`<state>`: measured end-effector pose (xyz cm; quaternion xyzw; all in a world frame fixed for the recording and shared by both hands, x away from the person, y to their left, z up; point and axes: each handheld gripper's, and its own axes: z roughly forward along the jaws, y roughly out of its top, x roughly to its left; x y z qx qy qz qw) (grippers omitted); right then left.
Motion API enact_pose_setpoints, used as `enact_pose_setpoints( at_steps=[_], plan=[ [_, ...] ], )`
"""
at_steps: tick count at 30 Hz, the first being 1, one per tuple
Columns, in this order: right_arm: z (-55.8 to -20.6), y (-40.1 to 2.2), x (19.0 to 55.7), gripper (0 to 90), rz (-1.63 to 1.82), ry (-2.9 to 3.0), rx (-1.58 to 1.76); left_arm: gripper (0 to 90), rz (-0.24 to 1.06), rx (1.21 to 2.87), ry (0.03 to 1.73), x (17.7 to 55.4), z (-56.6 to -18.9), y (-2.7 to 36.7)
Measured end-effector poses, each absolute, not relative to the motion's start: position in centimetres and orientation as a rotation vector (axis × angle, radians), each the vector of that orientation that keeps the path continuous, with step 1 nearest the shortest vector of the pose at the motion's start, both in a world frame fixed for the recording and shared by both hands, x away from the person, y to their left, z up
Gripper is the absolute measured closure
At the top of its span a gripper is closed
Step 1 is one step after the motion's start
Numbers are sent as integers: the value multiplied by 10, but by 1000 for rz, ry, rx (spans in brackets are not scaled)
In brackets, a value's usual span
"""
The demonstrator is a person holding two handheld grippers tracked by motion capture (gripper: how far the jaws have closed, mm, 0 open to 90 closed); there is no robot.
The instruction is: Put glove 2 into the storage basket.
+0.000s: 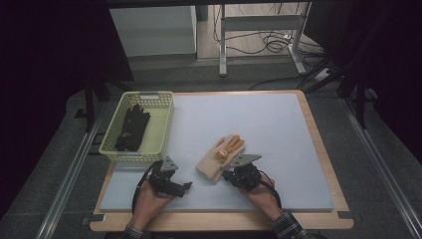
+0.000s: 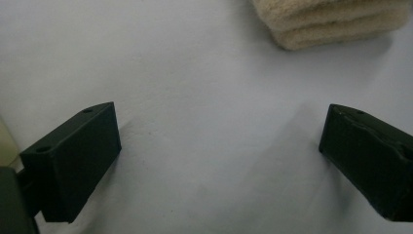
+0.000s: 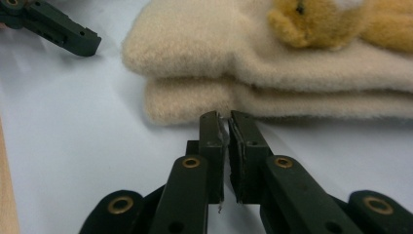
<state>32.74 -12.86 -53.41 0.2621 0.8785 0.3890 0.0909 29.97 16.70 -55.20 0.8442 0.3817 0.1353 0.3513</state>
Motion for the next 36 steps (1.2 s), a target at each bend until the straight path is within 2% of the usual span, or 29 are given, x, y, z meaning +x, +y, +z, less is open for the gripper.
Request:
enact_pose_setpoints(
  at_steps=[7,16,24,25,27,34,36],
  plan=[
    [-530,-141,326,784,1166,2592,805,16,350,2186,988,300,-552,167],
    [-520,-174,328,675,1151,2525,874,18,344,2188,989,300,-552,167],
    [-515,-211,329,534,1104,2427,962,20,345,2188,990,300,-552,167],
    [-514,-221,330,490,1092,2402,990,21,344,2187,991,300,-552,167],
    [-514,-226,331,466,1087,2390,1004,21,345,2186,991,300,-552,167],
    [-517,-258,333,296,1047,2299,1110,22,346,2183,992,300,-552,167],
    [-517,-262,333,280,1046,2291,1124,22,346,2184,992,300,-552,167]
  ],
)
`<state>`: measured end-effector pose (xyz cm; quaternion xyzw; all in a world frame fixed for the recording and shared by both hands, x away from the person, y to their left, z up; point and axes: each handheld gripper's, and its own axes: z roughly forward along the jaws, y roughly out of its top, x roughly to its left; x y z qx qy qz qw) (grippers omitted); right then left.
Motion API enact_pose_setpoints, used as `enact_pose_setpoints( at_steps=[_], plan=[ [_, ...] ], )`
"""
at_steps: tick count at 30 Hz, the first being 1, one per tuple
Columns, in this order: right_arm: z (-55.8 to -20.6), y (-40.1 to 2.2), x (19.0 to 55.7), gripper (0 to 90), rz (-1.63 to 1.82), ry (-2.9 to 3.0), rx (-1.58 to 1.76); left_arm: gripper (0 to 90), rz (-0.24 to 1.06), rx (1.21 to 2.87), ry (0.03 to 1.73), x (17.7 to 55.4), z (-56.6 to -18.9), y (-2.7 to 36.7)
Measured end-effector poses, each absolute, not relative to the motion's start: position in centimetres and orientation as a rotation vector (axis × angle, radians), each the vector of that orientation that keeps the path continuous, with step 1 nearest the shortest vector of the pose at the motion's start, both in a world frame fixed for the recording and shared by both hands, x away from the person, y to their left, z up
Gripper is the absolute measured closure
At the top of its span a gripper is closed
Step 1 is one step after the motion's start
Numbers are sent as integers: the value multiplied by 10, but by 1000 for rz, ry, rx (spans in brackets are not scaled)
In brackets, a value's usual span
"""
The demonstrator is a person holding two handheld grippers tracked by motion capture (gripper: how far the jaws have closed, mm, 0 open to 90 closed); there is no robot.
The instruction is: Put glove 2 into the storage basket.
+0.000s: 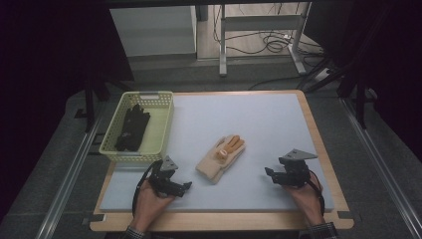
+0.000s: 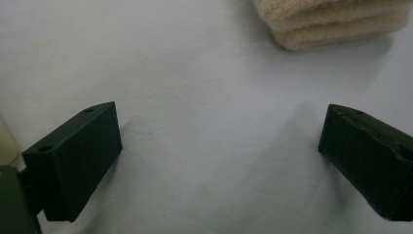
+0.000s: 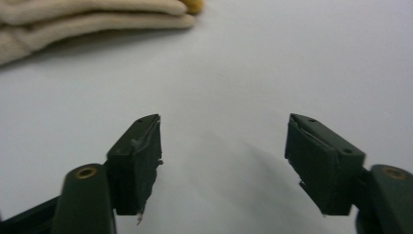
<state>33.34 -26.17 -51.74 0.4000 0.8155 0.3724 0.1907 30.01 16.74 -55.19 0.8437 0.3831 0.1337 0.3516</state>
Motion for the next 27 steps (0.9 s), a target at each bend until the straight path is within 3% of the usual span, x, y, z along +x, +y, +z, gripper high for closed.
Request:
enact_pose_setpoints(
  at_steps=[10,20,27],
  plan=[
    [-531,-272,336,157,957,2299,1129,20,345,2184,991,300,-552,167],
    [-532,-272,335,145,955,2291,1138,30,322,2188,1023,303,-547,166],
    [-532,-273,335,145,955,2291,1136,0,260,2173,995,312,-524,149]
  ],
)
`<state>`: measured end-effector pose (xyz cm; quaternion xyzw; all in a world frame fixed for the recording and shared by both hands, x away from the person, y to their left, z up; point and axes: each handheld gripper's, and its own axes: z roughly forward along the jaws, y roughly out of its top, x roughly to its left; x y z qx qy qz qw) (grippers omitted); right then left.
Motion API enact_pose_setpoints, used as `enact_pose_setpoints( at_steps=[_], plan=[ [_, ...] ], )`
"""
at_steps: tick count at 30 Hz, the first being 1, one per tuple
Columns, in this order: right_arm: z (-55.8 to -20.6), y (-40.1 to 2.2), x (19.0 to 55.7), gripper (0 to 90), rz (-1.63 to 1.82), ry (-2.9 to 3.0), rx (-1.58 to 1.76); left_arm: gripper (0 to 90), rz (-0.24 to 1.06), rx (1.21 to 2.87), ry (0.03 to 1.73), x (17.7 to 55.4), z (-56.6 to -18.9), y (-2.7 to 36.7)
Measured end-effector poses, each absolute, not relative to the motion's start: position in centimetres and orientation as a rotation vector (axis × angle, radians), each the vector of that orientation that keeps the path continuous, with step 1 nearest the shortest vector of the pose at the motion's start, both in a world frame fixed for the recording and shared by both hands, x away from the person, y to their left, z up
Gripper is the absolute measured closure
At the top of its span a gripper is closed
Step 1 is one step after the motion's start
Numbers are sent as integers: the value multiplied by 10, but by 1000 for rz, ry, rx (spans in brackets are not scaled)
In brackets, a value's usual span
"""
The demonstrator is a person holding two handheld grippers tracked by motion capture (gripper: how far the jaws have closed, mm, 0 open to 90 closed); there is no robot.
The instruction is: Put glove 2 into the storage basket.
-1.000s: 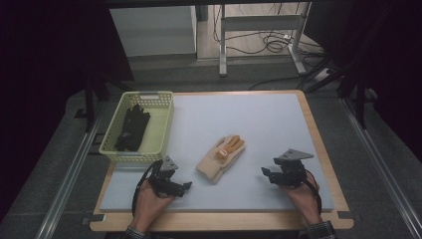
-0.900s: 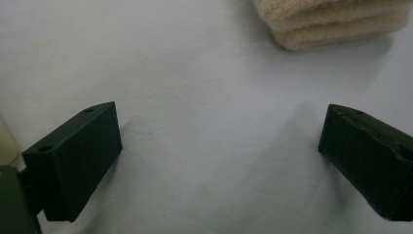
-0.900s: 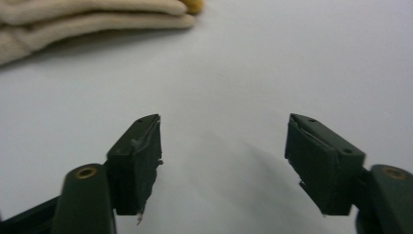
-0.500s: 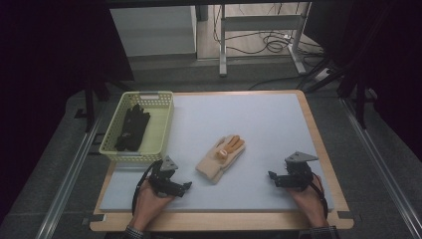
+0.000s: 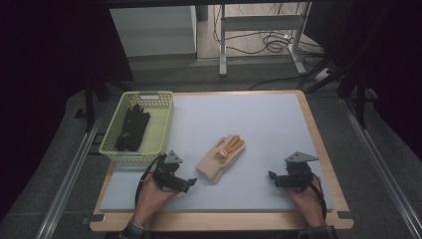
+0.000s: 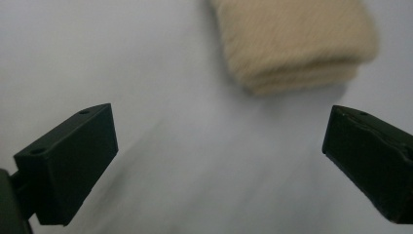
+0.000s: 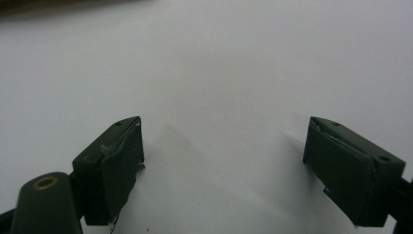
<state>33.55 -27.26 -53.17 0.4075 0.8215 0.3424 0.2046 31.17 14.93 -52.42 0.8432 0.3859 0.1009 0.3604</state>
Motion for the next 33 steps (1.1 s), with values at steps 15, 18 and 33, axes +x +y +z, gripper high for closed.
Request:
enact_pose_setpoints(
  at_steps=[15,18,33],
  plan=[
    [-532,-273,335,145,953,2294,1135,0,253,2263,981,352,-496,78],
    [-532,-273,336,145,955,2293,1137,0,250,2294,979,360,-501,63],
    [-532,-273,336,145,956,2293,1138,56,225,2422,1039,386,-523,24]
  ],
)
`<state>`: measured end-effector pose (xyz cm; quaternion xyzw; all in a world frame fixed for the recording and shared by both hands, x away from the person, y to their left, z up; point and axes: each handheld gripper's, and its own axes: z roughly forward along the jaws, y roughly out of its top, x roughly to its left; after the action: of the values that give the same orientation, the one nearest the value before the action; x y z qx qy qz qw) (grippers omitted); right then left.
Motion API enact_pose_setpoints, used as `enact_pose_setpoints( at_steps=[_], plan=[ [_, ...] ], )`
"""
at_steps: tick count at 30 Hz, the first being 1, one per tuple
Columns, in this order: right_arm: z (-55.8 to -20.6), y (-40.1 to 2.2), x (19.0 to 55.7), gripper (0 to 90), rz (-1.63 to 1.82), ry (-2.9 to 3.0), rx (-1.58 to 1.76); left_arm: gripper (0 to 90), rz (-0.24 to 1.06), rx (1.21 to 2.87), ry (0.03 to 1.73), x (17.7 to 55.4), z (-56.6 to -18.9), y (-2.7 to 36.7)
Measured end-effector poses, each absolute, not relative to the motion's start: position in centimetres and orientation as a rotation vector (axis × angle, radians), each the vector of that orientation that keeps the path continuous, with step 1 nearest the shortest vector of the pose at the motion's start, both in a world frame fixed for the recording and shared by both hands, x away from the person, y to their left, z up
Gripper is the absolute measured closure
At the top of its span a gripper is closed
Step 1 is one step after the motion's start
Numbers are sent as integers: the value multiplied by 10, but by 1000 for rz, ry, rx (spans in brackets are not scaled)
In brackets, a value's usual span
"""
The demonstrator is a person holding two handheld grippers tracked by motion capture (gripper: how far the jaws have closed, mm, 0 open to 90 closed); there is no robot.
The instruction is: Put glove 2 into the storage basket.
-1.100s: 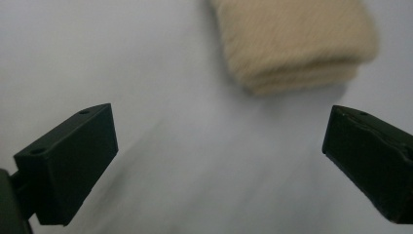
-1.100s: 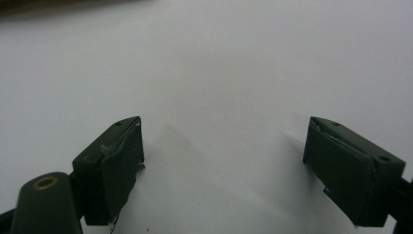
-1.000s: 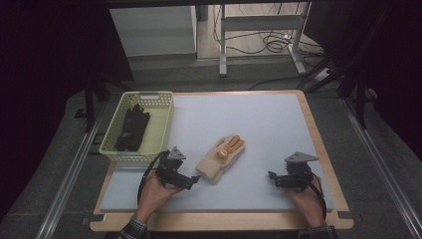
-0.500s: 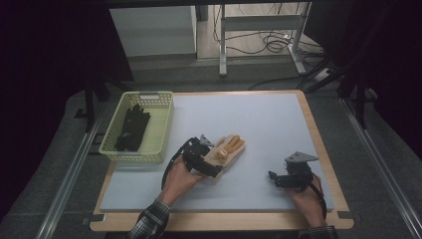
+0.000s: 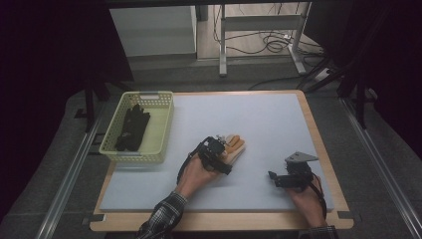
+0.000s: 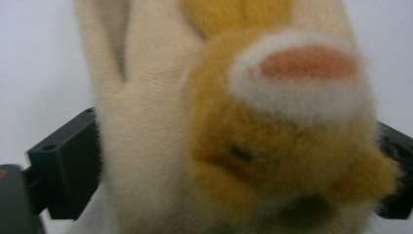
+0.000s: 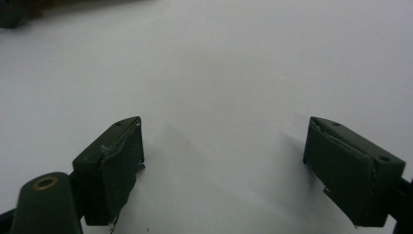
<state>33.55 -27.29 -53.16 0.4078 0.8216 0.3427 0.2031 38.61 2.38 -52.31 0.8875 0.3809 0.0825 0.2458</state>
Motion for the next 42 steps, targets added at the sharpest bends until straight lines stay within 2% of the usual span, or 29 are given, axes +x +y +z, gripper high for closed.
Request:
enact_pose_setpoints(
  at_steps=[5,6,7,12,13,17,42],
  plan=[
    [-532,-273,336,145,955,2293,1138,251,199,2467,1013,383,-516,23],
    [-532,-273,335,145,955,2293,1138,362,191,2482,1007,383,-514,22],
    [-532,-273,335,145,955,2293,1138,362,185,2498,1001,383,-512,21],
    [-532,-273,335,145,954,2293,1137,579,161,2523,988,382,-508,20],
    [-532,-273,335,145,954,2293,1137,596,153,2515,988,382,-508,21],
    [-532,-273,336,145,955,2293,1138,641,121,2477,992,383,-502,30],
    [-532,-273,335,145,957,2290,1140,629,295,2389,1233,407,-421,107]
  ],
)
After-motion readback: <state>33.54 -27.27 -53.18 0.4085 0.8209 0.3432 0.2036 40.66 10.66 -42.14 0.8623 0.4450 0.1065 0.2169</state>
